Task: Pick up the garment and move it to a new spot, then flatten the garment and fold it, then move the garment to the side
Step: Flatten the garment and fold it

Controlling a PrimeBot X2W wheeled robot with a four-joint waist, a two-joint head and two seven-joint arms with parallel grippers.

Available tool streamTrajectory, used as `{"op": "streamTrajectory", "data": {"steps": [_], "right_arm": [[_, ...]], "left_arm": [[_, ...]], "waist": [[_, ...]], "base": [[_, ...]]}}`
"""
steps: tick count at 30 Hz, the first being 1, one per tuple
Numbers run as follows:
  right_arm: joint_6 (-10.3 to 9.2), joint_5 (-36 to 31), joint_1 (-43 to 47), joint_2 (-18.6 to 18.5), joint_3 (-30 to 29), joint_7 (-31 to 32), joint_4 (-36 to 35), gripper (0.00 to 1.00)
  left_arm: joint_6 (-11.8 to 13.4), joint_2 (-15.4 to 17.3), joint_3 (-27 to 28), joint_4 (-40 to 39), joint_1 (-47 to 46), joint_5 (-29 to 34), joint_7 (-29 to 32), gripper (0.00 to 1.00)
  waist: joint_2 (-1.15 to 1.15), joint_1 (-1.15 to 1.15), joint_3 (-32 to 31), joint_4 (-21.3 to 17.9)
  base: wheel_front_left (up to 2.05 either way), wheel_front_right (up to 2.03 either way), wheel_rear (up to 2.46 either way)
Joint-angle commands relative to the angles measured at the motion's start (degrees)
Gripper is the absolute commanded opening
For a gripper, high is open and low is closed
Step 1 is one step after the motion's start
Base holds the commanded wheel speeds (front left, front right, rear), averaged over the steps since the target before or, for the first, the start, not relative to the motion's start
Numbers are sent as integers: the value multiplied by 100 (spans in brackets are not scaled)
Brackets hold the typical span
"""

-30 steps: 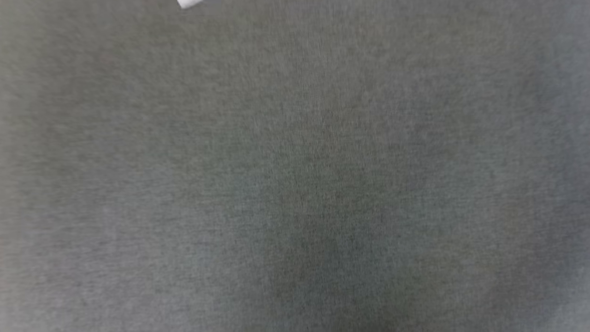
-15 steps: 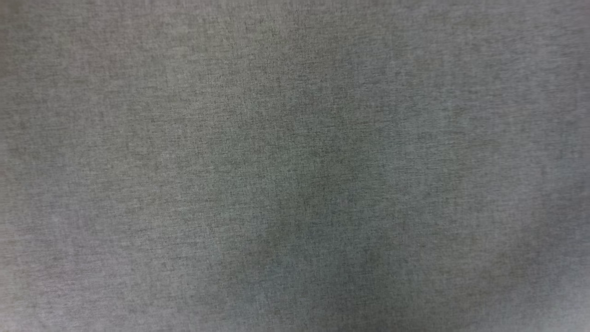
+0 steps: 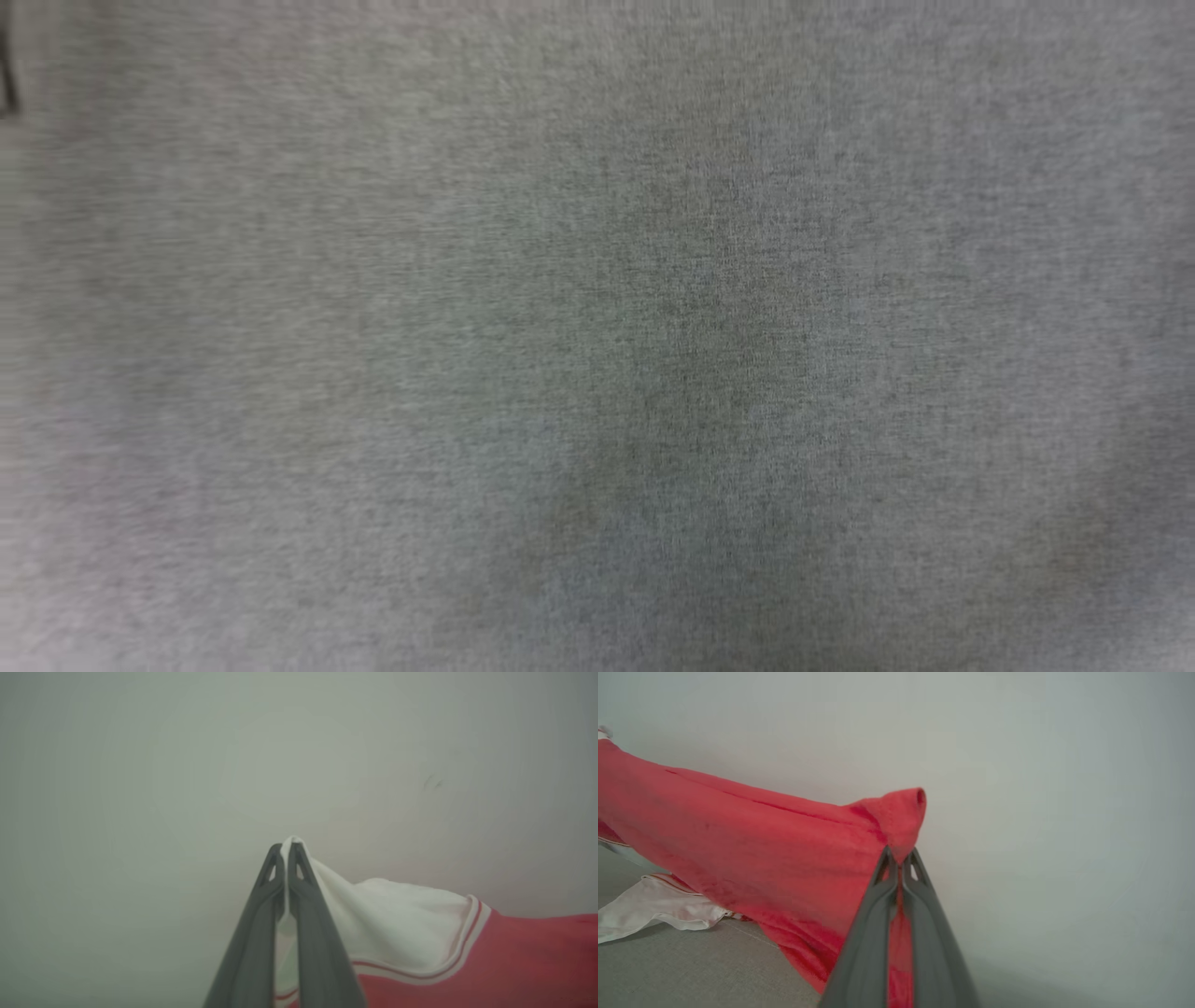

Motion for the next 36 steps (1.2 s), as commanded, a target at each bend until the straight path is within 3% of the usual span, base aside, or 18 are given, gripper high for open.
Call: {"op": "streamTrajectory", "data": {"steps": [1,7,12,17,23,30,36], "right_arm": [[-8,180,320,-74,92,-117,16,0],[-8,742,1845,-305,378,-493,-88,0],[-9,1069,3310,-532,403,-893,-313,0],[-9,1305,4596,-661,313,-1076,-568,0],[-11,1372,6034,-689,-2,-1073,-833,0],[-16,1323,7710,-563,-838,-929,-1219,0],[-16,925,9072,-260,-1805,-354,-2106,0]], "left_arm": [[-76,2,15,62,329,-67,-122,0],[-287,-66,183,47,1960,-521,-540,0],[-189,-167,256,-273,3629,-874,-584,0],[71,-69,180,-909,5265,-1031,-371,0],[620,96,359,-2001,7316,-1357,-114,0],[1247,80,522,-3179,9010,-1649,90,0],[1632,207,582,-3982,9842,-1697,283,0]], "waist": [[0,-1,-269,94],[0,-1,-1241,183],[0,-1,-2020,270],[0,-1,-2640,234],[0,-1,-3201,139],[0,-1,-3572,278],[0,-1,-3669,317]], "base": [[0,0,0],[0,0,0],[0,0,0],[0,0,0],[0,0,0],[0,0,0],[0,0,0]]}}
